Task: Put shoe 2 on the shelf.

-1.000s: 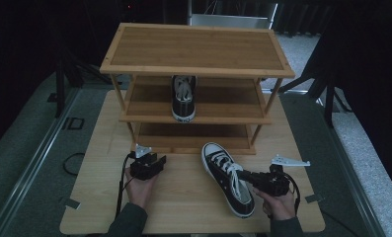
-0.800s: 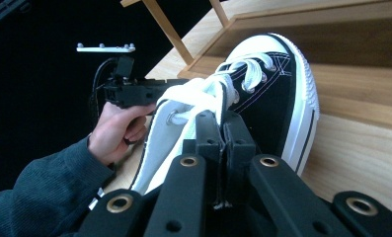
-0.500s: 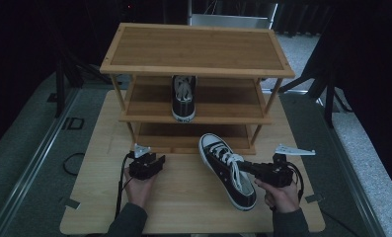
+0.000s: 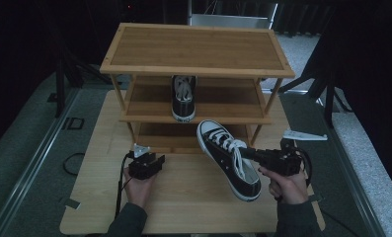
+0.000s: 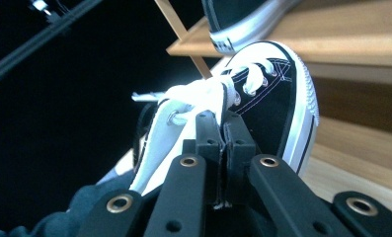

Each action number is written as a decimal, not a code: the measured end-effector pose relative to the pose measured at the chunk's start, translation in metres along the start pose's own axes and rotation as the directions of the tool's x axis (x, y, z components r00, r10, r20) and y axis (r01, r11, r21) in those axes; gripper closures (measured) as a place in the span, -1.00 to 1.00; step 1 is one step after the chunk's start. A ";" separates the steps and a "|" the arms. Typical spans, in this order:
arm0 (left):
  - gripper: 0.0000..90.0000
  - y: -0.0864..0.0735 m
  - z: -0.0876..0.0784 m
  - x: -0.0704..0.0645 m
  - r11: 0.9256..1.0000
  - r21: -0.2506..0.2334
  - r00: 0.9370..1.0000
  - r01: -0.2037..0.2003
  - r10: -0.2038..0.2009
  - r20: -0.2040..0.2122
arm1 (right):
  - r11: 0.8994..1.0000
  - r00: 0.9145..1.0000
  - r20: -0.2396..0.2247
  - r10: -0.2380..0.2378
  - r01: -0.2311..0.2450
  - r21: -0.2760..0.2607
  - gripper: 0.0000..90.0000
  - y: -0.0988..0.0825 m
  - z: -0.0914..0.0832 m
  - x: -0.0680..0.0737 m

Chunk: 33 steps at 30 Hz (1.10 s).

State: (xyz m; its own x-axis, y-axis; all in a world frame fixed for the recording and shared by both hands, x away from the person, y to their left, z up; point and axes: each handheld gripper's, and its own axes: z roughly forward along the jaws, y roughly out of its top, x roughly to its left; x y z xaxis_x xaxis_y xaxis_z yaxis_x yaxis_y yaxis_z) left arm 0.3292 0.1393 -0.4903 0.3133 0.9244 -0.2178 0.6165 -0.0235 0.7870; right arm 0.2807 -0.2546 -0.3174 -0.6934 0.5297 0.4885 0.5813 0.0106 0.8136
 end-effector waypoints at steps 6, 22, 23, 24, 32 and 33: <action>0.29 0.000 0.000 0.000 1.000 0.001 1.000 0.000 0.000 0.001 | 0.999 1.000 -0.007 -0.028 0.028 -0.029 0.97 0.023 -0.006 0.013; 0.29 0.001 0.000 0.002 1.000 0.000 1.000 0.018 -0.018 0.007 | 0.989 0.990 0.138 0.008 0.012 -0.144 0.96 0.061 0.019 -0.009; 0.29 0.001 0.000 0.003 1.000 -0.001 1.000 0.021 -0.021 0.009 | 0.988 0.990 0.140 0.012 0.010 -0.152 0.96 0.062 0.021 -0.011; 0.29 0.001 0.000 0.004 1.000 -0.002 1.000 0.023 -0.023 0.007 | 0.987 0.989 0.144 0.020 0.004 -0.162 0.96 0.063 0.024 -0.013; 0.29 0.000 -0.001 0.004 1.000 -0.002 1.000 0.028 -0.028 0.010 | 0.974 0.978 0.202 0.059 -0.011 -0.228 0.96 0.071 0.046 -0.030; 0.29 0.000 -0.001 0.004 1.000 -0.002 1.000 0.027 -0.027 0.010 | 0.971 0.977 0.204 0.064 -0.014 -0.239 0.96 0.072 0.049 -0.032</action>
State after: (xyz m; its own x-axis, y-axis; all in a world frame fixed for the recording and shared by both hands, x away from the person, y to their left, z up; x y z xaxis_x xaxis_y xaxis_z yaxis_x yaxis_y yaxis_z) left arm 0.3303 0.1437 -0.4906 0.3037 0.9207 -0.2451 0.6236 0.0024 0.7817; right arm 0.3655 -0.2291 -0.2899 -0.5533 0.6908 0.4655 0.4727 -0.1998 0.8583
